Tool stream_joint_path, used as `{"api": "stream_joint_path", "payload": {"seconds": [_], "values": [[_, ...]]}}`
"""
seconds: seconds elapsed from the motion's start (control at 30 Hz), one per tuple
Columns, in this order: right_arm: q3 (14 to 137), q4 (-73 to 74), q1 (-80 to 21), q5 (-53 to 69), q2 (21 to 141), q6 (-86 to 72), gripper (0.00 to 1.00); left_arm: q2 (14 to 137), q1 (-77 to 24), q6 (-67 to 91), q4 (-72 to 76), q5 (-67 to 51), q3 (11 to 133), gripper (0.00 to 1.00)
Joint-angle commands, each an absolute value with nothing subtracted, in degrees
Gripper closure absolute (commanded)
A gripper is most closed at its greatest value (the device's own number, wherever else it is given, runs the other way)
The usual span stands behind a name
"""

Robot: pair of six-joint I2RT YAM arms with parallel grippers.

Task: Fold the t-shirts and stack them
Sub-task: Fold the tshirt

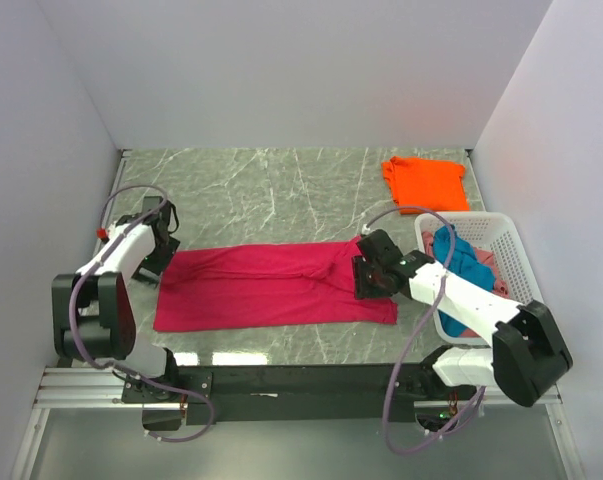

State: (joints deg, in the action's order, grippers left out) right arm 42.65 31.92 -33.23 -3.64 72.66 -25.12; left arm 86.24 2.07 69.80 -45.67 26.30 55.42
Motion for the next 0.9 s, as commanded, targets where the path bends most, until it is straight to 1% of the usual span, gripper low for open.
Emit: {"api": "stream_joint_path", "payload": {"seconds": [0.0,0.07,0.1,0.17,0.2,0.27,0.4,0.5,0.57,0.7,0.87], "values": [[43.4,32.6,-34.2,-3.9,67.5,-28.5,0.47,80.6,2.8,72.1,-48.2,27.4,56.6,0.01],[46.0,29.8,-34.1,-4.2,67.7,-27.2,0.41,79.9,2.8,71.0,-47.8,26.3,58.9,0.01],[48.6,28.7,-34.1,-4.0,69.0,-26.9,0.36,79.9,2.8,70.8,-47.7,25.1,60.9,0.01],[51.4,24.6,-34.1,-3.3,71.2,-25.9,0.31,79.7,2.7,69.8,-46.8,23.9,62.0,0.01],[53.9,23.0,-34.1,-2.8,74.1,-25.6,0.19,79.9,2.7,69.5,-46.1,22.5,62.3,0.01],[57.3,20.2,-34.1,-3.2,78.1,-24.9,0.15,80.3,2.6,67.6,-44.4,20.2,62.0,0.01],[67.8,20.4,-33.9,-1.6,92.2,-24.3,0.14,82.9,1.7,65.1,-40.4,15.2,60.8,0.01],[71.7,22.6,-33.9,-0.2,98.8,-24.8,0.14,85.4,0.4,64.1,-39.5,13.6,60.8,0.00],[71.4,22.0,-34.1,3.1,100.3,-25.7,0.14,86.9,0.4,63.4,-38.8,13.0,61.0,0.01],[66.2,18.5,-34.7,8.5,100.9,-27.2,0.14,89.4,0.4,62.6,-37.3,11.8,60.7,0.01],[62.3,20.0,-37.0,6.7,98.7,-28.7,0.14,91.9,0.3,61.8,-36.2,11.8,60.3,0.00]]}}
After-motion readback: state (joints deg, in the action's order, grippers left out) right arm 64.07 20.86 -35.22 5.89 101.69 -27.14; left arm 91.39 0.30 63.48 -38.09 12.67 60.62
